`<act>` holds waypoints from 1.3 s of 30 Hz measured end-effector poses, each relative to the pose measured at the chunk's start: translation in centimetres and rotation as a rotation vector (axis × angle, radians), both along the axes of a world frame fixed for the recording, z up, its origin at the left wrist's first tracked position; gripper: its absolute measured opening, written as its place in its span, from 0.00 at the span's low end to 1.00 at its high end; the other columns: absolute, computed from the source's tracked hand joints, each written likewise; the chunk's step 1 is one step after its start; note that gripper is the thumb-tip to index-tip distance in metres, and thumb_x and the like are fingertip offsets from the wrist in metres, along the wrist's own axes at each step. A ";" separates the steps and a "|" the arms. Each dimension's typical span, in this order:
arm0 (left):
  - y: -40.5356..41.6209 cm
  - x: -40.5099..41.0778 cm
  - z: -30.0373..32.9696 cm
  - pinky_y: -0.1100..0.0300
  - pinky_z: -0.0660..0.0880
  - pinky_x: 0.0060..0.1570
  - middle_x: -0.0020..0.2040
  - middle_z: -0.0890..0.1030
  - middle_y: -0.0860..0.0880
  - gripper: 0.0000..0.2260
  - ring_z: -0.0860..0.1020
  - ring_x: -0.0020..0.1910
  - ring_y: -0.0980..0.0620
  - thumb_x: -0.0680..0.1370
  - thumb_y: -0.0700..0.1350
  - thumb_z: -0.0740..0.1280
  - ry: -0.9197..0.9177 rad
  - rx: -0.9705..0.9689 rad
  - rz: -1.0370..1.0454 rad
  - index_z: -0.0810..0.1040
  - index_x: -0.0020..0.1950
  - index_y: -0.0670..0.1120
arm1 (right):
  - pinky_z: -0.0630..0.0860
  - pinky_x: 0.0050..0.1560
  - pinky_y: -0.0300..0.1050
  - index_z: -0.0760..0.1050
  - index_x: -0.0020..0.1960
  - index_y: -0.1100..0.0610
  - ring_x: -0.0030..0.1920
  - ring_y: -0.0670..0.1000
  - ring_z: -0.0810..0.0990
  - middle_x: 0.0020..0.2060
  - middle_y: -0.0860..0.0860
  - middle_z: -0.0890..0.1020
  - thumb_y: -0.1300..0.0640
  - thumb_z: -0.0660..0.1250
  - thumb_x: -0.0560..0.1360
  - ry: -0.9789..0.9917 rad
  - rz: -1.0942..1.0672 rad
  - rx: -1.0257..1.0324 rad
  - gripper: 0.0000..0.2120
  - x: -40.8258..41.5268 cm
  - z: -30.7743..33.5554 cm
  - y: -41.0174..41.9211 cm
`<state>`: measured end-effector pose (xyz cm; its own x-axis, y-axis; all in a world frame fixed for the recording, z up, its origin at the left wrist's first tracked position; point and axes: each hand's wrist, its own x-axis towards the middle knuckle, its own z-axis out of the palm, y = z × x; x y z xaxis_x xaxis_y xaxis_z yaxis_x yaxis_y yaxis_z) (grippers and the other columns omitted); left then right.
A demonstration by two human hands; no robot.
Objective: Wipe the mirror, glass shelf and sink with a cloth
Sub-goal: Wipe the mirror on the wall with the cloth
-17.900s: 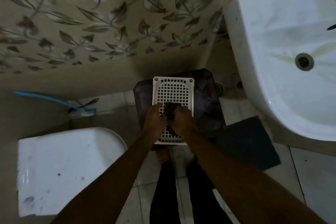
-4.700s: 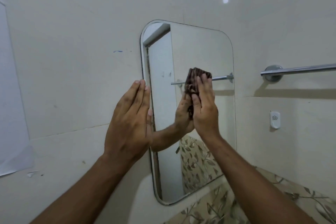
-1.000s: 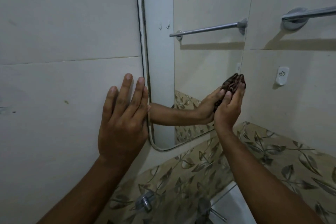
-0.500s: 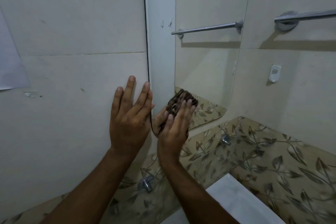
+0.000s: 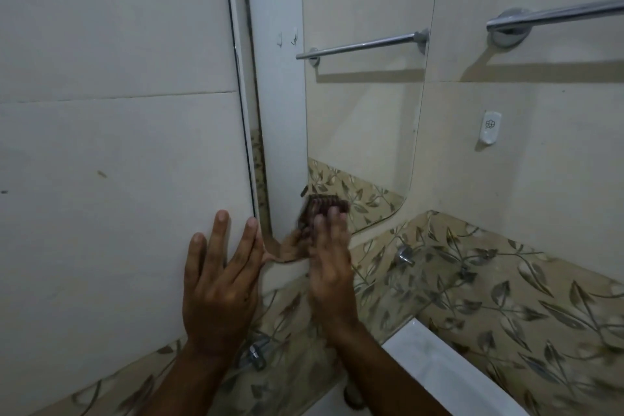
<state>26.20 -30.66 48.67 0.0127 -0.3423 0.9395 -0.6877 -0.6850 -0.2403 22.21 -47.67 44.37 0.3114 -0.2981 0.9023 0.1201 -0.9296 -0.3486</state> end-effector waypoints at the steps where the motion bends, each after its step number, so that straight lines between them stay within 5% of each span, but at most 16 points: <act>1: -0.1 0.2 -0.1 0.38 0.62 0.72 0.71 0.73 0.45 0.15 0.64 0.75 0.37 0.80 0.42 0.67 -0.009 -0.006 0.012 0.77 0.67 0.42 | 0.63 0.73 0.63 0.51 0.80 0.55 0.80 0.59 0.49 0.80 0.54 0.51 0.73 0.62 0.78 -0.025 -0.025 0.087 0.36 0.1 0.2 -1.3; 4: -0.3 0.5 -0.4 0.38 0.63 0.71 0.70 0.74 0.46 0.15 0.66 0.74 0.37 0.79 0.44 0.69 -0.024 -0.025 0.045 0.79 0.65 0.43 | 0.64 0.73 0.63 0.52 0.80 0.55 0.80 0.53 0.46 0.80 0.49 0.50 0.61 0.56 0.84 -0.072 -0.076 0.279 0.26 0.4 1.6 -5.7; 10: -0.4 0.5 -0.6 0.38 0.65 0.69 0.68 0.77 0.47 0.13 0.68 0.72 0.37 0.79 0.46 0.70 -0.029 -0.037 0.047 0.81 0.62 0.43 | 0.58 0.76 0.57 0.50 0.80 0.51 0.80 0.49 0.47 0.80 0.48 0.51 0.53 0.50 0.85 -0.137 -0.182 0.406 0.24 1.7 4.8 -12.6; 14: -0.4 0.5 -0.7 0.38 0.65 0.69 0.68 0.76 0.47 0.13 0.68 0.73 0.37 0.79 0.46 0.70 -0.018 -0.031 0.039 0.81 0.62 0.43 | 0.58 0.75 0.46 0.52 0.80 0.53 0.79 0.51 0.53 0.79 0.52 0.56 0.53 0.50 0.85 -0.155 -0.233 0.580 0.24 2.0 6.3 -15.1; 19: -0.5 0.6 -0.8 0.38 0.65 0.69 0.68 0.76 0.47 0.13 0.68 0.72 0.37 0.79 0.46 0.70 -0.023 -0.032 0.051 0.82 0.62 0.44 | 0.61 0.75 0.51 0.53 0.80 0.53 0.78 0.54 0.57 0.79 0.53 0.57 0.54 0.51 0.85 -0.162 -0.232 0.811 0.24 2.0 6.4 -13.6; 25: -0.4 0.7 -0.8 0.38 0.64 0.70 0.68 0.76 0.47 0.14 0.68 0.73 0.37 0.79 0.46 0.70 -0.015 -0.024 0.049 0.81 0.63 0.42 | 0.63 0.74 0.55 0.51 0.80 0.51 0.79 0.52 0.52 0.79 0.50 0.54 0.51 0.51 0.85 -0.162 -0.173 0.745 0.25 2.1 4.7 -4.8; 31: -0.1 0.1 -0.2 0.39 0.65 0.69 0.70 0.75 0.48 0.16 0.67 0.74 0.39 0.80 0.44 0.67 0.013 -0.018 0.030 0.77 0.67 0.43 | 0.69 0.70 0.61 0.49 0.80 0.47 0.80 0.49 0.46 0.80 0.44 0.49 0.54 0.51 0.84 -0.127 -0.054 0.416 0.26 1.0 4.0 3.9; 35: 0.3 -0.8 0.5 0.40 0.63 0.71 0.70 0.75 0.48 0.15 0.65 0.75 0.41 0.80 0.45 0.64 0.130 -0.032 -0.094 0.79 0.65 0.43 | 0.71 0.69 0.57 0.48 0.80 0.47 0.80 0.47 0.46 0.80 0.43 0.48 0.69 0.59 0.79 -0.034 -0.018 0.358 0.37 -0.3 3.5 6.9; 39: 1.2 -2.3 1.4 0.41 0.59 0.74 0.69 0.75 0.49 0.18 0.62 0.77 0.43 0.75 0.42 0.65 0.290 -0.003 -0.194 0.80 0.64 0.45 | 0.63 0.75 0.49 0.55 0.79 0.50 0.79 0.46 0.49 0.79 0.46 0.55 0.61 0.57 0.80 0.044 0.038 0.407 0.29 -1.8 4.2 9.6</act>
